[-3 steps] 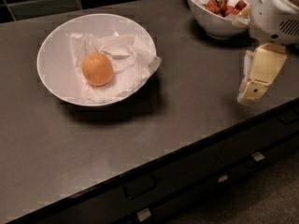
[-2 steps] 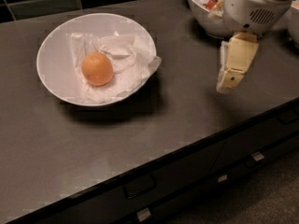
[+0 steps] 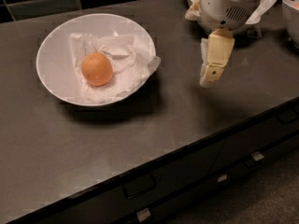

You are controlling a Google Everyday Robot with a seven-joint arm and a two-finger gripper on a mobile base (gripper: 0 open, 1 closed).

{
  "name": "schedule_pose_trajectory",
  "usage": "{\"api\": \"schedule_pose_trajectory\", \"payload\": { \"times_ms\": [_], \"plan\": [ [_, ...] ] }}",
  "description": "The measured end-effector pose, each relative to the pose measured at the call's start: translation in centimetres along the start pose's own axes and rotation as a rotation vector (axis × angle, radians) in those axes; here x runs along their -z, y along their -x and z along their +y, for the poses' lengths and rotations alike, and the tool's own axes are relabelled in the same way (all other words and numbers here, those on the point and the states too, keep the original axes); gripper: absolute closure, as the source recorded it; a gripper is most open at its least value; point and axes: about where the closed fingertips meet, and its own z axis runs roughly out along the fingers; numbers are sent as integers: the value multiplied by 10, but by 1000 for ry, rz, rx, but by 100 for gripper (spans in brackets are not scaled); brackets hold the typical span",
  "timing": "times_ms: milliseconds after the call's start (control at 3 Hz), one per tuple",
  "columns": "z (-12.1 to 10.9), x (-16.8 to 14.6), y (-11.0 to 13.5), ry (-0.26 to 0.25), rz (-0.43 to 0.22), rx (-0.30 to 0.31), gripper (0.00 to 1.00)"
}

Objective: Pick orange from white bowl

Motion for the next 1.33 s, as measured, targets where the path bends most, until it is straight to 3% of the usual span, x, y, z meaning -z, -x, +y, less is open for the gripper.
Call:
{"api": "schedule_pose_trajectory", "payload": {
  "times_ms": [333, 1000, 1333],
  "plan": [
    [-10, -6, 21, 4, -19, 52, 0],
    [-47, -30, 104, 9, -90, 245, 0],
    [-47, -30, 104, 9, -90, 245, 0]
  ]
}}
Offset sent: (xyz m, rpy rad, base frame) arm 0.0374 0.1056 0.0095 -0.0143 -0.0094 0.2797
